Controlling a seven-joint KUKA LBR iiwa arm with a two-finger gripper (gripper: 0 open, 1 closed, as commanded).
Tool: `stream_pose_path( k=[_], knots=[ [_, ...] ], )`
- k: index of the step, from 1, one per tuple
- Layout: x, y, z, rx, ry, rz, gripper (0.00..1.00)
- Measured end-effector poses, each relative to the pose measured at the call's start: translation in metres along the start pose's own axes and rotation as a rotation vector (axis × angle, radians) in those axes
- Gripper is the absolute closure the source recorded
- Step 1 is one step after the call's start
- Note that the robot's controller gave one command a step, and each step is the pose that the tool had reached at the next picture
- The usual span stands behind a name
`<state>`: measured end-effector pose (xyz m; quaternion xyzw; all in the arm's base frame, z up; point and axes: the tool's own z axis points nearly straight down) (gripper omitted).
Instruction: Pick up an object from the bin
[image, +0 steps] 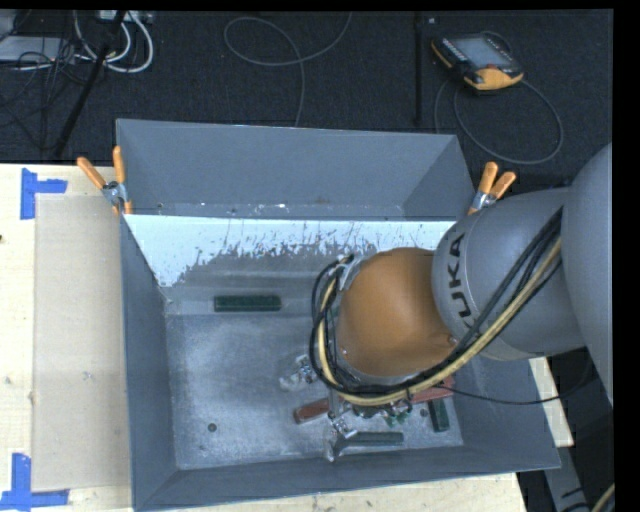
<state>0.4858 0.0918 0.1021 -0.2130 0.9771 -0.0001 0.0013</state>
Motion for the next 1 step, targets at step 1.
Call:
stream_pose_path(
  k=[1],
  knots=[
    [0.0092,-0.0218,0.0276,-0.001,-0.004,-0.014,1.0]
  ],
)
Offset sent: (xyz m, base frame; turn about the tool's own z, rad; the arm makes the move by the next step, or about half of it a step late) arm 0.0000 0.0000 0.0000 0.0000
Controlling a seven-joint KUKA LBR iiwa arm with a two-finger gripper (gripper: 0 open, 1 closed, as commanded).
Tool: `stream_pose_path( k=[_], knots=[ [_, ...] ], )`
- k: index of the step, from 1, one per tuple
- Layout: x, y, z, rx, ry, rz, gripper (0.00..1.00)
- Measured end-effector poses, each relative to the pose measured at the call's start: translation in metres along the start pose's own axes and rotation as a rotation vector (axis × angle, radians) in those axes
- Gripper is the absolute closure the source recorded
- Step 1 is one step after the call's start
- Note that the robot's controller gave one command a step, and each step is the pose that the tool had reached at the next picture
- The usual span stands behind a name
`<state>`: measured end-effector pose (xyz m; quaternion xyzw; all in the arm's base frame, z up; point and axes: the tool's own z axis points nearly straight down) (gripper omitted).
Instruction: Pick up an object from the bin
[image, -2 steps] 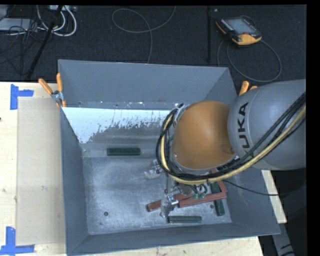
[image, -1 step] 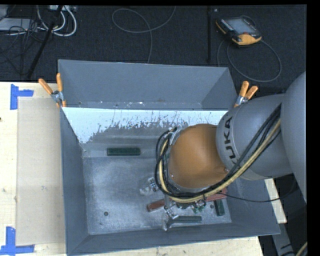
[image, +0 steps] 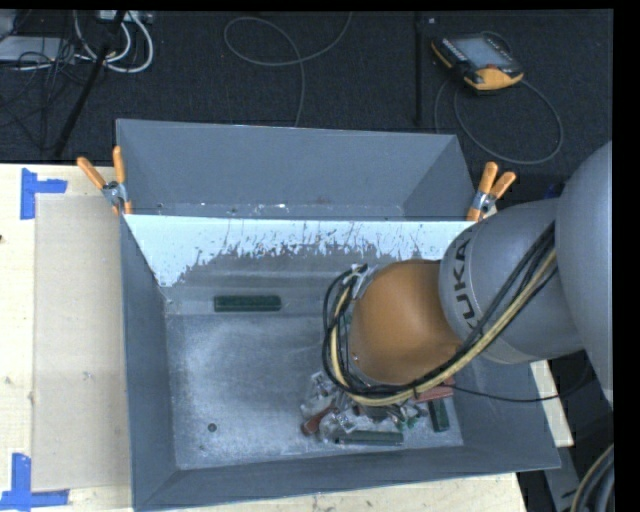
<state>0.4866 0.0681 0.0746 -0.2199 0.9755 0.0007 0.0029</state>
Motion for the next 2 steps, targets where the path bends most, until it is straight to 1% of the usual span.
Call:
stream_pose_path(
  k=[1,2],
  knots=[
    [0.0,0.0,0.0,0.0,0.0,0.0,1.0],
    [0.004,0.011,-0.209,-0.001,0.009,0.057,1.0]
  ],
)
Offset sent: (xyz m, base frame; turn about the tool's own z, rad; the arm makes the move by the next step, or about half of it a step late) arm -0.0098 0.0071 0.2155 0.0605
